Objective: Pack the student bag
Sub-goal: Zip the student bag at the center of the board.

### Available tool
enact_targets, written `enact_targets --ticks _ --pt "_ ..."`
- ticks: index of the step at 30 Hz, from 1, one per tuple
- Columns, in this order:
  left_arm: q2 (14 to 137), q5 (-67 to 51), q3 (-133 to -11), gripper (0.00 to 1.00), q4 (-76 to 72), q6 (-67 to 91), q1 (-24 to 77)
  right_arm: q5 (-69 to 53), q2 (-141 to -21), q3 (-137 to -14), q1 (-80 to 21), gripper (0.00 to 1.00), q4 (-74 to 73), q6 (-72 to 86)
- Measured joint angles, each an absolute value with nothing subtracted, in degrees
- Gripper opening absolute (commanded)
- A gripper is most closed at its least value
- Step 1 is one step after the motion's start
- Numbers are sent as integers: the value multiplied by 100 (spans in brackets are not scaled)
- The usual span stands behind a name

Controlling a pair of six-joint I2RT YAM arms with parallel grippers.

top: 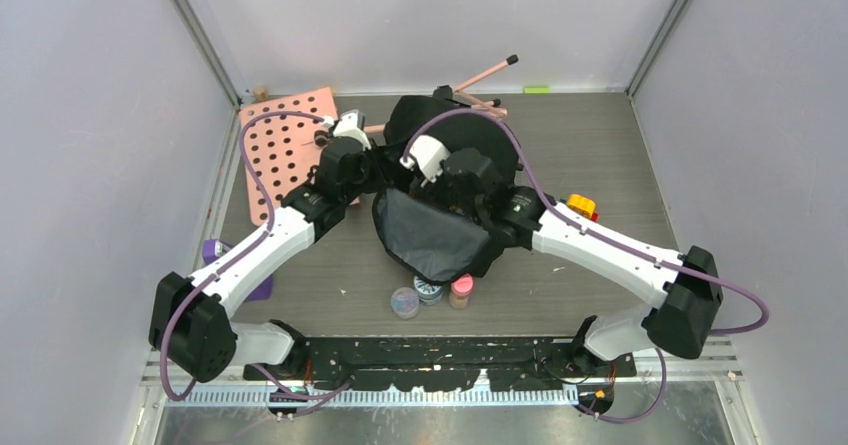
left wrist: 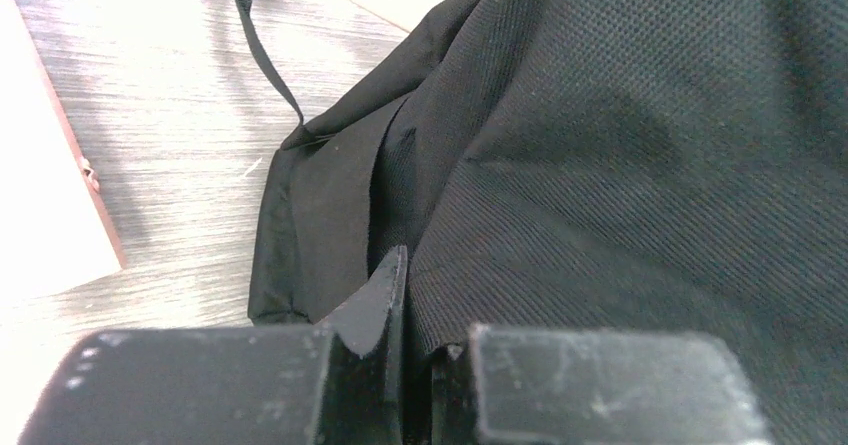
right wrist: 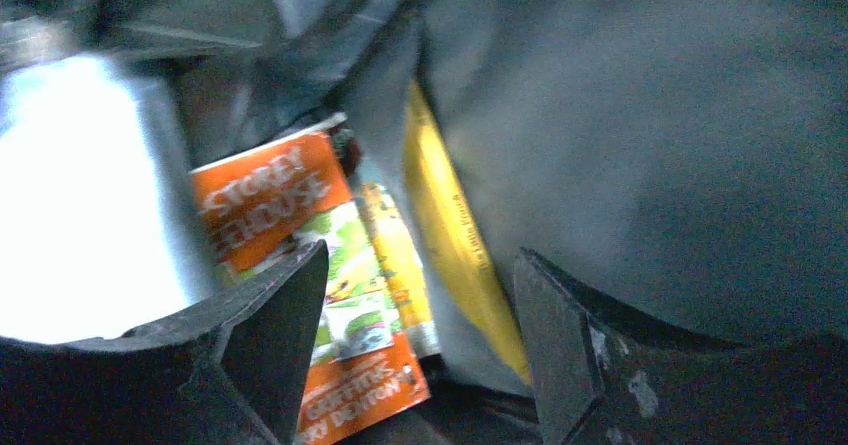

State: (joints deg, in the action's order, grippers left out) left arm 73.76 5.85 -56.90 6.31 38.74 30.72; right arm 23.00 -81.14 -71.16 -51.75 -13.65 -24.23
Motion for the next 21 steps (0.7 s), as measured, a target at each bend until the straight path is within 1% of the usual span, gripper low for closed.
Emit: enact_targets --ticks 8,12,17,18,21 --pt "7487 578 -5819 0 784 3876 3035 2296 -7520 -6407 -6058 75 -1516 -1874" --pt "7522 580 -5887 0 867 3861 3022 2482 -7380 -6217 -6506 76 -1704 -1505" --pt "7524 589 -5889 0 891 3846 2971 2862 -6862 -6235 -6842 79 -2169 -489" --pt "7524 578 -5889 0 895 3846 2950 2967 -6700 -6294 -6842 82 -2318 -246" --pt "7524 478 -5889 0 915 3839 2869 3308 -6311 -6692 -6807 84 -2908 416"
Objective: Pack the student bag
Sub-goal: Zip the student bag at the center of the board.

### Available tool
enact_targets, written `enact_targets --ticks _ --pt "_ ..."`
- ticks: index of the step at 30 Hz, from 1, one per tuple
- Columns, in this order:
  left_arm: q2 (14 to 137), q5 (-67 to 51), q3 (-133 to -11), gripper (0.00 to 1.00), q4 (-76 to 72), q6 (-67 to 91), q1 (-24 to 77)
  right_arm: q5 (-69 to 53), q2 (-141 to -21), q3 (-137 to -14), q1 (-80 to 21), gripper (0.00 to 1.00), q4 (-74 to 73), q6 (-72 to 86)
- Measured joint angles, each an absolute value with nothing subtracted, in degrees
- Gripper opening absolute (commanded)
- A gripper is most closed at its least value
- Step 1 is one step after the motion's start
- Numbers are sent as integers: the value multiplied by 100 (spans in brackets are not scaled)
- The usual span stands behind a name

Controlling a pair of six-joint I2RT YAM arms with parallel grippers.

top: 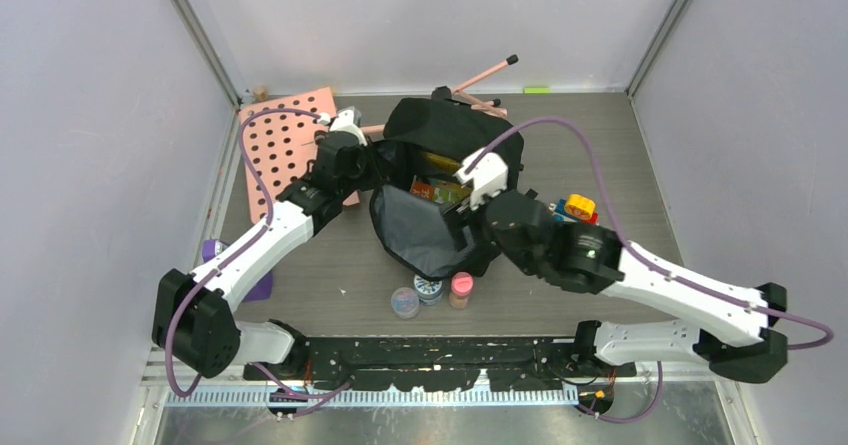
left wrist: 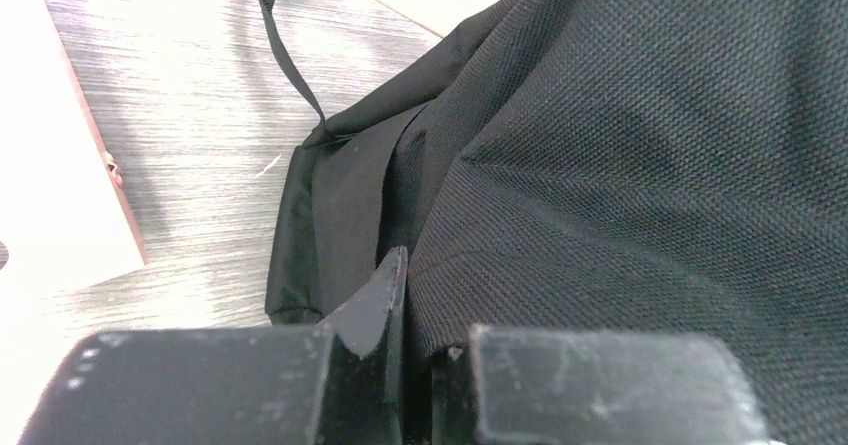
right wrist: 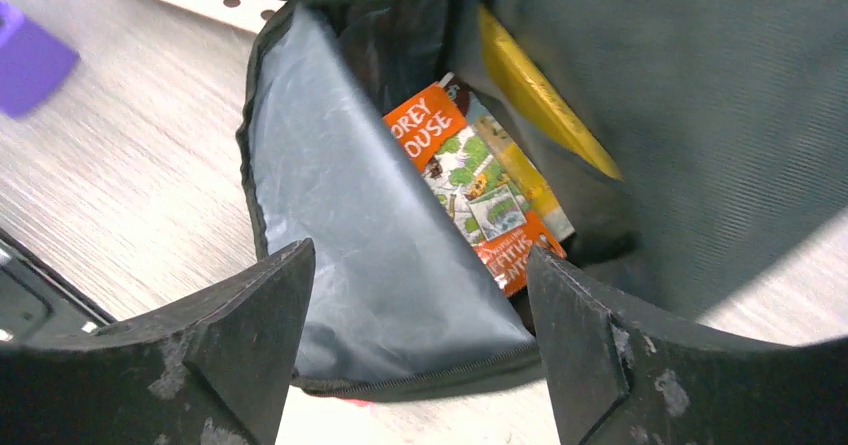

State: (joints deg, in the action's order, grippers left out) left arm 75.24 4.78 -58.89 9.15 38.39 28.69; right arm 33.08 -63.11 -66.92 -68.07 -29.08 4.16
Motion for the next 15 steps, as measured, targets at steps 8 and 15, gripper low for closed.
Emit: enact_targets --ticks 8,15 --pt "7524 183 -5887 0 967 3835 2641 3096 -5472 -7247 -5599 89 -4447 1608" --pt "7524 47 -5889 0 1037 3817 2281 1557 -4587 -6471 -4263 90 -4788 1774"
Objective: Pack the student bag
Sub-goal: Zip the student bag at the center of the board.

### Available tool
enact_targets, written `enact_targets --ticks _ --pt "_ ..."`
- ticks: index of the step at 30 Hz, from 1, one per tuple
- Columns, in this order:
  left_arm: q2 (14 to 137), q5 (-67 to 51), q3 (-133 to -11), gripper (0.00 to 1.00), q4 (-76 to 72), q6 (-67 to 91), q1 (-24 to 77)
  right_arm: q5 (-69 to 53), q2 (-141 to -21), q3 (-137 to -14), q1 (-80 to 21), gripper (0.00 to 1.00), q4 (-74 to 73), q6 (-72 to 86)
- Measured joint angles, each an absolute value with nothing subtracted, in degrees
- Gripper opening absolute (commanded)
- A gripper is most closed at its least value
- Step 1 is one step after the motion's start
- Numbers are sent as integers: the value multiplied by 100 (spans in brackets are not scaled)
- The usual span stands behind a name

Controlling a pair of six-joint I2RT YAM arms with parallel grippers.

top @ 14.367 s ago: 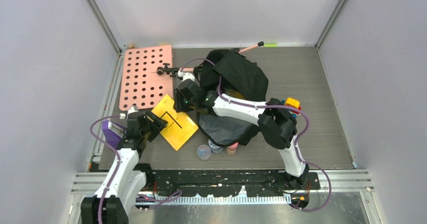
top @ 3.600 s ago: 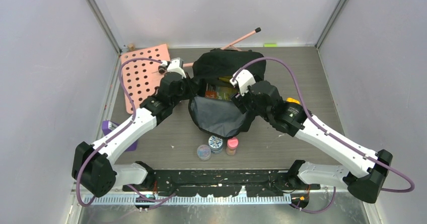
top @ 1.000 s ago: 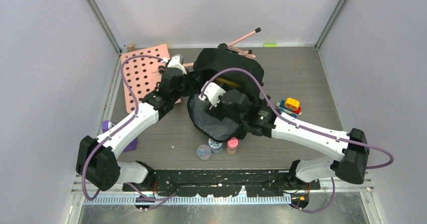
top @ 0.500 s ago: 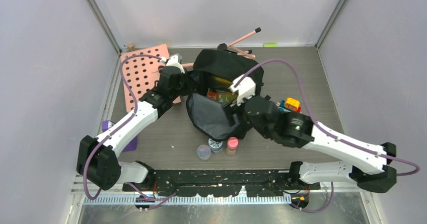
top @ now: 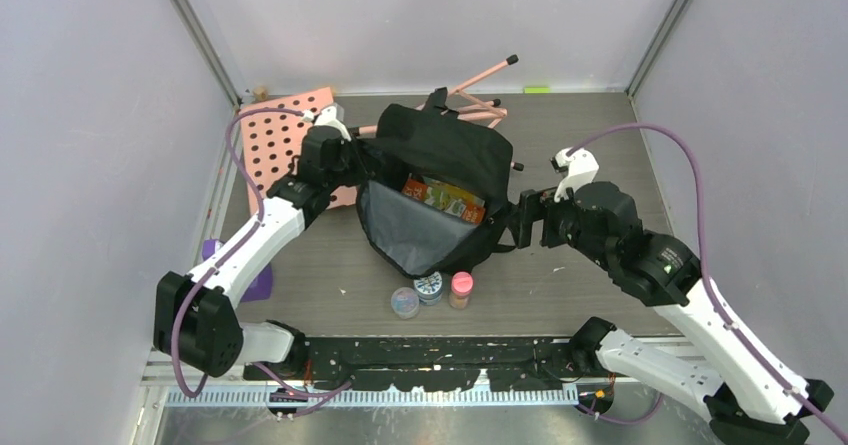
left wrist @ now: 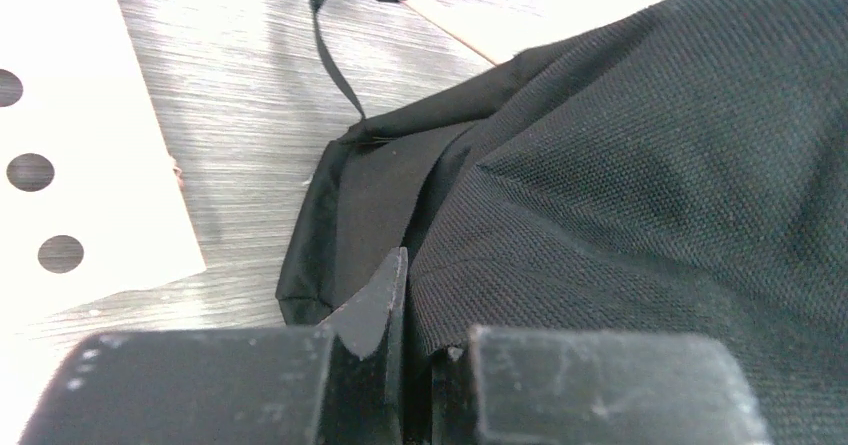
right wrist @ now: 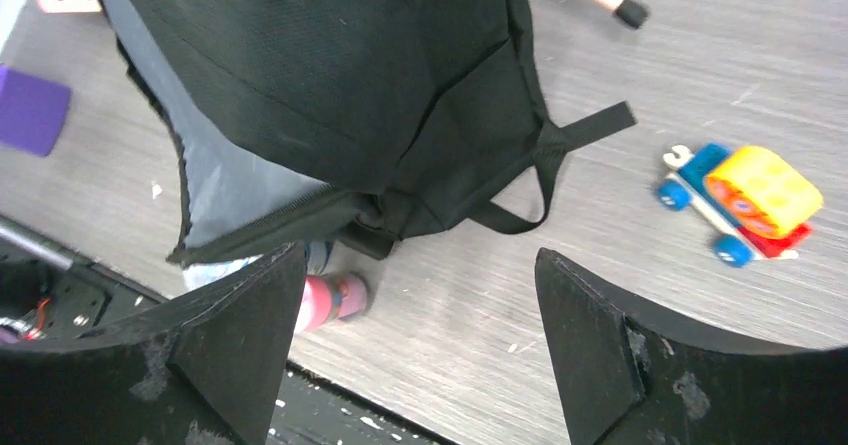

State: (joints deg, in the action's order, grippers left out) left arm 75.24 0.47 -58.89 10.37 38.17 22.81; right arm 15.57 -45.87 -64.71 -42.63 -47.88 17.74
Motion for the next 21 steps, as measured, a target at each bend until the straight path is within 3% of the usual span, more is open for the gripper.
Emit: enact_targets --ticks 4,7,12,13,19,21 --pt "7555 -34 -5992 0 1201 3699 1990 421 -4237 -5666 -3852 87 -4254 1743" --pt "7603 -132 -6075 0 1269 3638 1813 -231 -4073 -4980 -3778 77 -3712 1737" --pt "7627 -322 -6097 4 1282 3527 1673 -593 -4163 -4174 -3769 67 -2764 1710" --pt "7627 -357 -6099 10 1284 3518 1669 -589 -4230 -4034 -3769 66 -2565 1688" --pt "7616 -574 -6182 73 1317 3426 1601 -556 -4630 -3597 -3765 60 -1789 1448" --pt "7561 -633 -6189 86 1323 3422 1594 -587 -4847 -3588 -3765 58 -1535 1376"
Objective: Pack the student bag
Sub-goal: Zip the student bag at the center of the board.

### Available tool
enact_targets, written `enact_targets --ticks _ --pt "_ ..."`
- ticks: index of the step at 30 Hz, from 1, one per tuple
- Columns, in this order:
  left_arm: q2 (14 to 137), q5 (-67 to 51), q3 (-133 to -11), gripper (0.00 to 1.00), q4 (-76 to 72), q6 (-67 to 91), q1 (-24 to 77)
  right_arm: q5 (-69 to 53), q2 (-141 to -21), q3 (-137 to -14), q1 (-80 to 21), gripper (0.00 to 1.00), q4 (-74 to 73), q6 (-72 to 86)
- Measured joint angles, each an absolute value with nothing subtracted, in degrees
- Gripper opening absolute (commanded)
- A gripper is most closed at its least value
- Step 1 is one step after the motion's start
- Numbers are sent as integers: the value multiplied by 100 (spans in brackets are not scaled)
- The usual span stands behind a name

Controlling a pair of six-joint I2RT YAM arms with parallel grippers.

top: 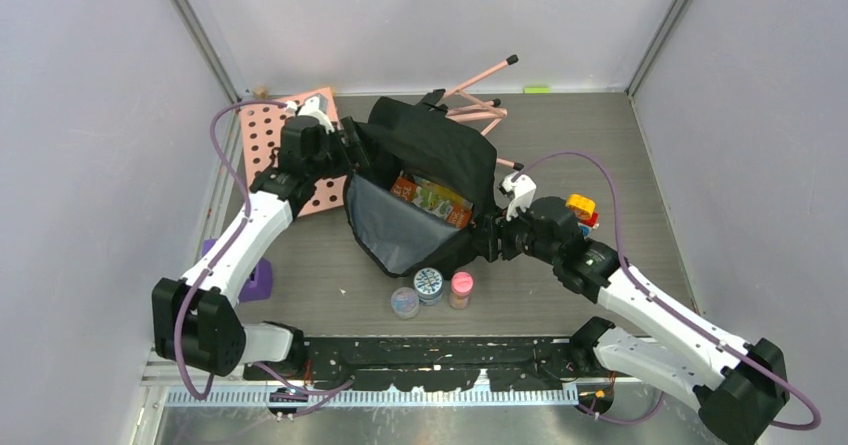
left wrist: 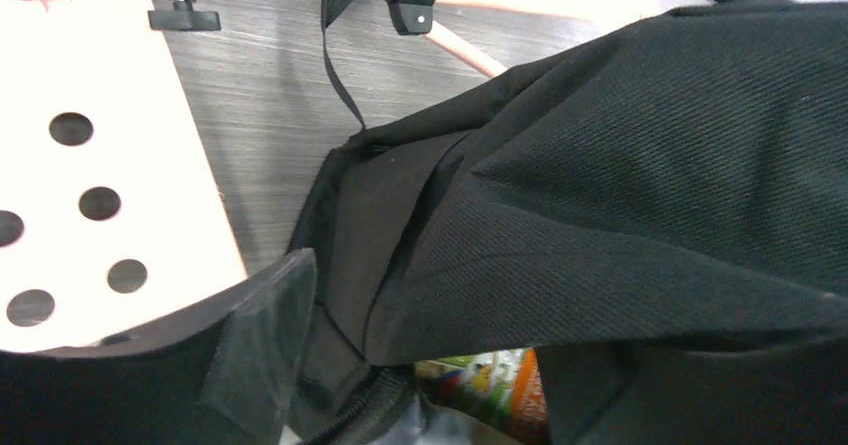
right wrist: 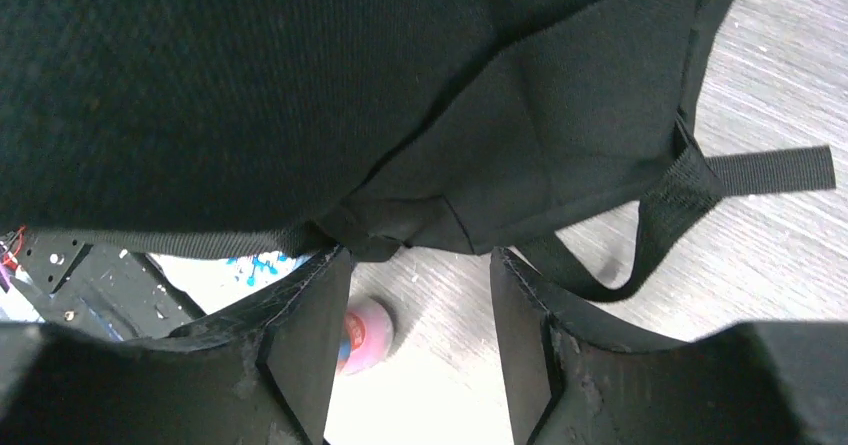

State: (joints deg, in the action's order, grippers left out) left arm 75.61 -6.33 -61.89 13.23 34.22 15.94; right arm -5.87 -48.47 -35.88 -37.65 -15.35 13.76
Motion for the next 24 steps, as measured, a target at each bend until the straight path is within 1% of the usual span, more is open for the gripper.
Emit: enact_targets --ticks 2,5,8,13,15,16,17,18,20,21,24 --pt "7470 -674 -6187 94 1361 3435 1584 -622 -5046 -3555 -3765 55 -1234 1334" --pt "7251 -681 -6141 99 1483 3422 1564 -657 -5177 -3415 -3765 52 -823 1256" --pt "6893 -666 -6027 100 1721 3400 1546 -685 -5201 -3334 -3765 50 -576 1177" --pt "6058 -646 -5502 100 2060 3470 1522 -854 -5339 -3293 -3754 41 -213 1070" --pt "5706 -646 -5203 100 2198 3575 1522 -972 -5441 -3275 -3747 31 -78 1063" --pt "5524 -646 -5046 100 2296 3621 1522 -1028 -5483 -3273 -3745 21 -21 1055" --pt "5341 -646 -4886 100 2401 3699 1522 -1063 -5513 -3269 -3743 16 27 1048" --pt "5196 -644 -4764 100 2477 3741 1522 -1114 -5535 -3262 -3743 7 62 1039" --pt "4845 -648 -4471 99 2696 3874 1520 -1173 -5557 -3262 -3743 2 93 1017" --pt "4674 -655 -4320 98 2768 3935 1518 -1186 -5559 -3262 -3743 1 93 1020" --pt "4130 -751 -3778 87 2877 4250 1518 -1184 -5561 -3264 -3743 1 73 1041"
